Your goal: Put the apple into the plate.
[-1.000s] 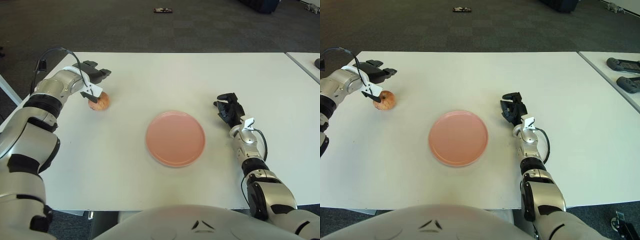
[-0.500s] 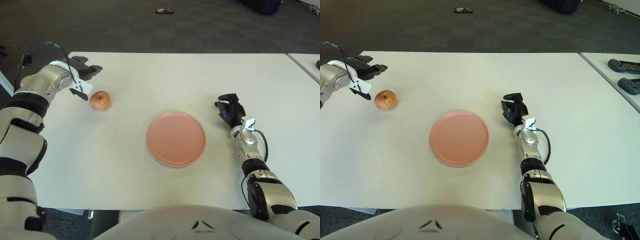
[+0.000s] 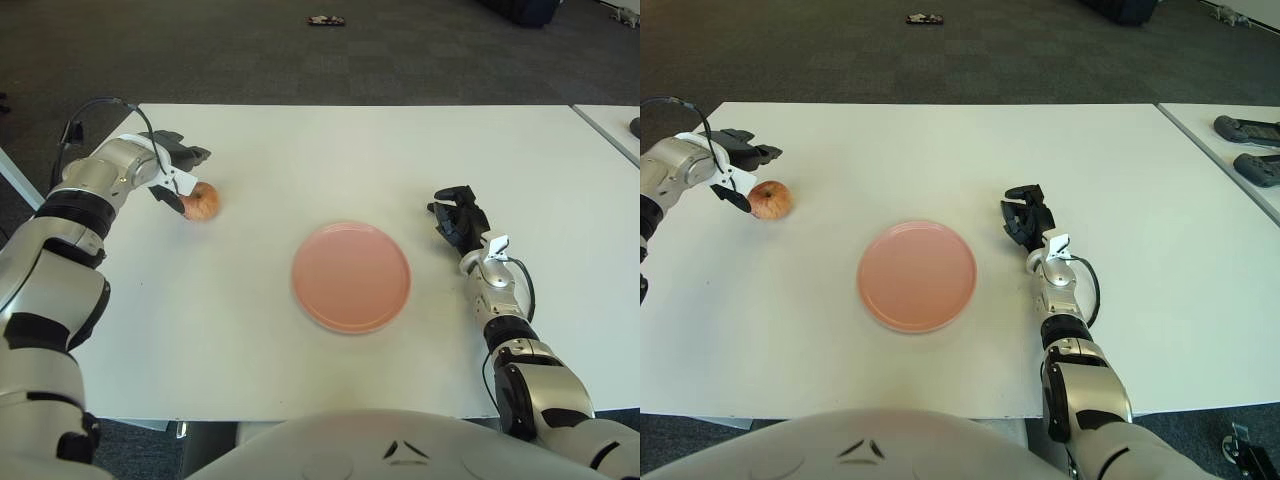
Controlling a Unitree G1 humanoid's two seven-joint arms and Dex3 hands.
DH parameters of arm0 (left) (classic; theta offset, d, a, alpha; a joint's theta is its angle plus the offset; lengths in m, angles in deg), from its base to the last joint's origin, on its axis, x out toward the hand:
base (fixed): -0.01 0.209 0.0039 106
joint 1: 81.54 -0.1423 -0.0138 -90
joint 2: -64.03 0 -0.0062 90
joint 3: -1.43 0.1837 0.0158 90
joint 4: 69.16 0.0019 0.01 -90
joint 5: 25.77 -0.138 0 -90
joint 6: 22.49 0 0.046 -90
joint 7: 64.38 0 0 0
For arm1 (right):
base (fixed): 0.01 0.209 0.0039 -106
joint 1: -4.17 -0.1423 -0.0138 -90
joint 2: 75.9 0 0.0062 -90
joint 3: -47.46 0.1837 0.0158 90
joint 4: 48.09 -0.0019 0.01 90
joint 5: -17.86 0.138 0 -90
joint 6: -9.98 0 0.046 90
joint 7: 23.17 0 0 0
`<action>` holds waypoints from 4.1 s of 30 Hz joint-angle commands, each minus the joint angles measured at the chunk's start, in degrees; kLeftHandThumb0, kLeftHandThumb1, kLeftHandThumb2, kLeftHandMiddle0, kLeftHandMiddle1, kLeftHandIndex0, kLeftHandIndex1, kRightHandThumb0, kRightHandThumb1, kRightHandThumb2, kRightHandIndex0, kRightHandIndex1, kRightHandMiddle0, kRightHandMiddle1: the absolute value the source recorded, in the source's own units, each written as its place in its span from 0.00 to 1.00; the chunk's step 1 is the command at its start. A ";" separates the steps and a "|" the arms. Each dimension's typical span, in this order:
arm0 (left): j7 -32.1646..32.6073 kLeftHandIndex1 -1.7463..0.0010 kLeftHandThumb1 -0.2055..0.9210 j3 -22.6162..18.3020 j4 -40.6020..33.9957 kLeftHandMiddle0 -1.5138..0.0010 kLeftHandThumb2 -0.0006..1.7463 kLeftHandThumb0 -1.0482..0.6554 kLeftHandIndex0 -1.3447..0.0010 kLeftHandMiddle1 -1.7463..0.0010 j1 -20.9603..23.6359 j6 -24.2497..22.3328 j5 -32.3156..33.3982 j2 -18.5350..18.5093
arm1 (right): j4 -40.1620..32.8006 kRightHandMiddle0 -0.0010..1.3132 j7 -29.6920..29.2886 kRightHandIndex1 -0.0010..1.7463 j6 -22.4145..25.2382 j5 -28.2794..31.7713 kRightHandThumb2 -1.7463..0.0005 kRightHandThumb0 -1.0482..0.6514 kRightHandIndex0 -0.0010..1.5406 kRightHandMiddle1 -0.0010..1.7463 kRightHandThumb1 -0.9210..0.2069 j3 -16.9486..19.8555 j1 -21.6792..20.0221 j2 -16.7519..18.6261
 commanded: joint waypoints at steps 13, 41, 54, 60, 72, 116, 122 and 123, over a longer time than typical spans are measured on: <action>0.16 1.00 0.87 -0.59 -1.88 1.00 0.06 0.03 1.00 1.00 -5.05 -4.39 0.26 0.70 | 3.35 0.19 0.24 0.71 3.16 -0.16 0.73 0.41 0.22 0.97 0.00 0.14 2.59 -0.14; 10.21 0.87 0.83 2.99 10.66 1.00 0.10 0.00 1.00 1.00 -2.06 -4.00 -1.27 5.15 | 3.67 0.19 0.34 0.71 3.00 -0.20 0.73 0.41 0.22 0.97 0.00 0.26 2.45 -0.16; 12.47 0.84 0.84 3.92 11.42 1.00 0.11 0.03 1.00 1.00 -1.13 -4.00 -1.22 4.96 | 3.69 0.19 0.40 0.71 3.01 -0.20 0.73 0.41 0.22 0.97 0.00 0.31 2.43 -0.20; 11.23 0.80 0.84 3.50 11.91 1.00 0.12 0.04 1.00 1.00 -0.73 -3.02 -0.17 5.05 | 3.71 0.19 0.47 0.71 3.03 -0.17 0.73 0.41 0.22 0.97 0.00 0.36 2.41 -0.27; 14.47 0.75 0.72 3.37 14.05 1.00 0.25 0.07 1.00 1.00 -0.96 -3.98 -0.01 6.48 | 3.69 0.19 0.58 0.71 3.04 -0.11 0.73 0.41 0.22 0.97 0.00 0.41 2.44 -0.36; 24.60 0.62 0.53 5.60 15.66 0.98 0.43 0.19 1.00 0.89 0.51 -2.32 -1.43 7.71 | 3.39 0.19 0.23 0.71 2.74 -0.31 0.73 0.41 0.22 0.97 0.00 0.16 2.88 0.09; 24.69 0.58 0.46 5.11 15.70 1.00 0.48 0.24 1.00 0.82 0.42 -3.21 -0.90 8.06 | 3.27 0.19 0.11 0.71 2.66 -0.37 0.73 0.41 0.22 0.97 0.00 0.07 3.01 0.23; 25.02 0.58 0.45 5.04 15.69 1.00 0.48 0.24 1.00 0.82 0.38 -3.43 -0.87 8.18 | 3.27 0.19 0.11 0.71 2.65 -0.37 0.73 0.41 0.22 0.97 0.00 0.06 3.01 0.23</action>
